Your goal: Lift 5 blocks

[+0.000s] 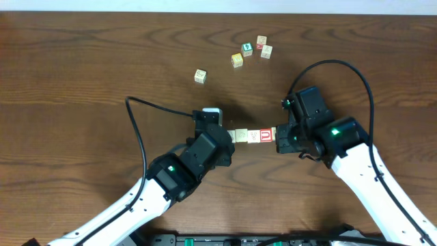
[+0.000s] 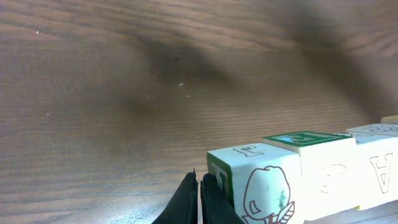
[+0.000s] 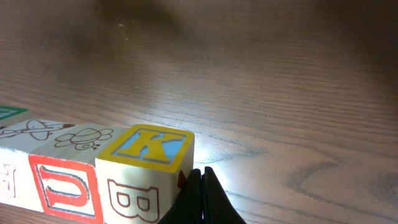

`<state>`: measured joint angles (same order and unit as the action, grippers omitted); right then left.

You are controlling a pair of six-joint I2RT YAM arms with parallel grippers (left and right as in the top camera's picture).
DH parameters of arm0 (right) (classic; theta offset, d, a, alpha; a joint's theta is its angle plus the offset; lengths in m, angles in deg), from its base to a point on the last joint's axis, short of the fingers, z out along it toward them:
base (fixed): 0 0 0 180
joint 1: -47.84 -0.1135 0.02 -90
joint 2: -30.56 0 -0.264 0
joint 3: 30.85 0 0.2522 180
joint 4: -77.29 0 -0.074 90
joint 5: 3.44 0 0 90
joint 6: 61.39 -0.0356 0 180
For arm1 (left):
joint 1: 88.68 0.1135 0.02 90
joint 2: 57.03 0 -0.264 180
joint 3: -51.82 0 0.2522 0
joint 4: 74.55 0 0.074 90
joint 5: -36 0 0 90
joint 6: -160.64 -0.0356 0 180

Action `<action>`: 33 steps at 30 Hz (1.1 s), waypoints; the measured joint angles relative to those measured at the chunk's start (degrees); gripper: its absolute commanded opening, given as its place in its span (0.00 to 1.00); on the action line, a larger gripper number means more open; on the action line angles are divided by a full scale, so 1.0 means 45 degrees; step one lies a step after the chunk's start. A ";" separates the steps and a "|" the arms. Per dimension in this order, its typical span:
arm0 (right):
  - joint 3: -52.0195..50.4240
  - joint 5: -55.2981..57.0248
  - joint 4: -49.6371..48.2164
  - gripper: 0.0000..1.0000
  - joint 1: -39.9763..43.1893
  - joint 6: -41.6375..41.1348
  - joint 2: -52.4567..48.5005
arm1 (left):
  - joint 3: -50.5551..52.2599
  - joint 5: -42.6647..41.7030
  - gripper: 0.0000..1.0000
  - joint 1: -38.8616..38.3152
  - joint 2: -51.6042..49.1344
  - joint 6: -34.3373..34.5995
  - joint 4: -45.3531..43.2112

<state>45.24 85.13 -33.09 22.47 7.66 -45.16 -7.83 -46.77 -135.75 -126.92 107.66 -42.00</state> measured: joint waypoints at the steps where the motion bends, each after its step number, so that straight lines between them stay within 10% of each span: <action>1: 0.0000 0.0010 -0.0015 0.01 0.0000 -0.0024 -0.0112 | 0.0000 0.0000 0.07 0.0000 -0.0063 0.0000 0.0010; 33: 0.0000 0.0520 -0.0772 0.01 0.0000 -0.0233 -0.1049 | 0.0000 0.0155 0.07 0.0034 -0.1389 0.0151 -0.0491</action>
<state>45.24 87.47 -36.57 22.47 6.61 -49.88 -7.83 -46.07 -135.60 -133.17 108.33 -44.21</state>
